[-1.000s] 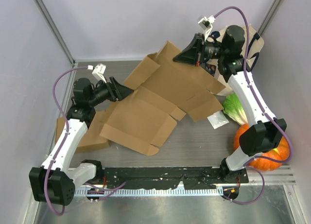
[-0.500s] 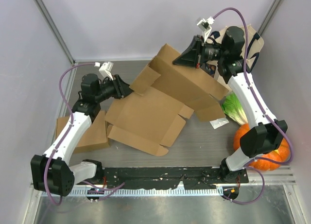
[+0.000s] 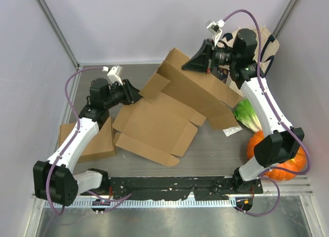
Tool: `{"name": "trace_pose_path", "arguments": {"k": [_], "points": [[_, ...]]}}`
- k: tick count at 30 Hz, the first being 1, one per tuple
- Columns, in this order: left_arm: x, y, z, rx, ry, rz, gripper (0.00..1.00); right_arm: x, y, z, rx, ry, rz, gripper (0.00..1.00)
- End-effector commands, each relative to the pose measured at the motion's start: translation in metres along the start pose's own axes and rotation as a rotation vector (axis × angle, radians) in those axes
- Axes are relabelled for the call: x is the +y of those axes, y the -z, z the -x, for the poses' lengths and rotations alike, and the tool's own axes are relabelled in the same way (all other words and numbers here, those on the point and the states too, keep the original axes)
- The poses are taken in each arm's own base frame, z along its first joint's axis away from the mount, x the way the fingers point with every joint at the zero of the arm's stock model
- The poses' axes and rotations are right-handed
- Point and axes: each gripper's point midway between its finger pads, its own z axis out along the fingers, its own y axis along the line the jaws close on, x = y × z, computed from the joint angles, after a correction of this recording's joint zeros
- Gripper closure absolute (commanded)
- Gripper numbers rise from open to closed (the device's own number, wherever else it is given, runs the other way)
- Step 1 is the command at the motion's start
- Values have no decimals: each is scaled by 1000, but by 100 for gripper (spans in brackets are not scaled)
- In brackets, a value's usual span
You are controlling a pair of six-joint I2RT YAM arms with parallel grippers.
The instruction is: Fold the paper box
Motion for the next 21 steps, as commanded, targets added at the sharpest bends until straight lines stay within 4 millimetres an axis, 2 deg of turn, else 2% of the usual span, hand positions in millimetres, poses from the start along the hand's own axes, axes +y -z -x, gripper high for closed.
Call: {"name": "trace_pose_path", "arguments": {"k": [1, 2, 3, 4, 6, 7, 8, 9, 10, 12, 13, 14, 15, 16, 17, 18, 19, 21], "points": [[5, 3, -18, 41, 58, 52, 73, 11, 2, 25, -52, 178, -91, 99], [2, 8, -15, 24, 61, 58, 57, 5, 3, 20, -38, 206, -108, 99], [2, 13, -16, 17, 64, 68, 40, -2, 5, 9, -9, 163, -146, 99], [10, 20, -22, 16, 66, 116, 34, -6, 6, 3, 10, 160, -165, 99], [6, 43, -13, -50, 25, 156, 28, -20, 11, -18, 77, 133, -221, 99], [15, 52, -17, -68, 28, 215, 26, -30, 14, -21, 95, 151, -265, 99], [6, 68, -8, -130, 6, 210, 25, -35, 16, -25, 116, 151, -285, 99], [9, 76, -6, -164, 21, 235, 21, -46, 18, -39, 158, 125, -301, 99], [18, 82, -8, -196, 42, 285, 20, -52, 20, -39, 172, 138, -328, 99], [10, 100, 1, -281, 40, 281, 18, -66, 22, -55, 225, 109, -344, 99], [10, 105, 2, -313, 56, 281, 19, -71, 23, -53, 234, 116, -366, 99], [8, 108, 5, -346, 60, 273, 19, -74, 23, -55, 249, 112, -368, 99], [0, 110, 7, -371, 51, 228, 18, -78, 23, -68, 288, 82, -365, 99], [-11, 105, 13, -396, 22, 153, 18, -79, 21, -65, 305, 119, -366, 99], [-18, 101, 13, -380, 12, 111, 12, -84, 23, -68, 329, 129, -391, 99], [-21, 85, 2, -303, 18, 77, 1, -82, 21, -75, 359, 108, -390, 99], [-31, 81, 10, -293, 7, 55, 0, -87, 19, -75, 370, 109, -395, 99], [-39, 66, 9, -257, -50, 63, 0, -89, 18, -77, 380, 106, -393, 99]]}}
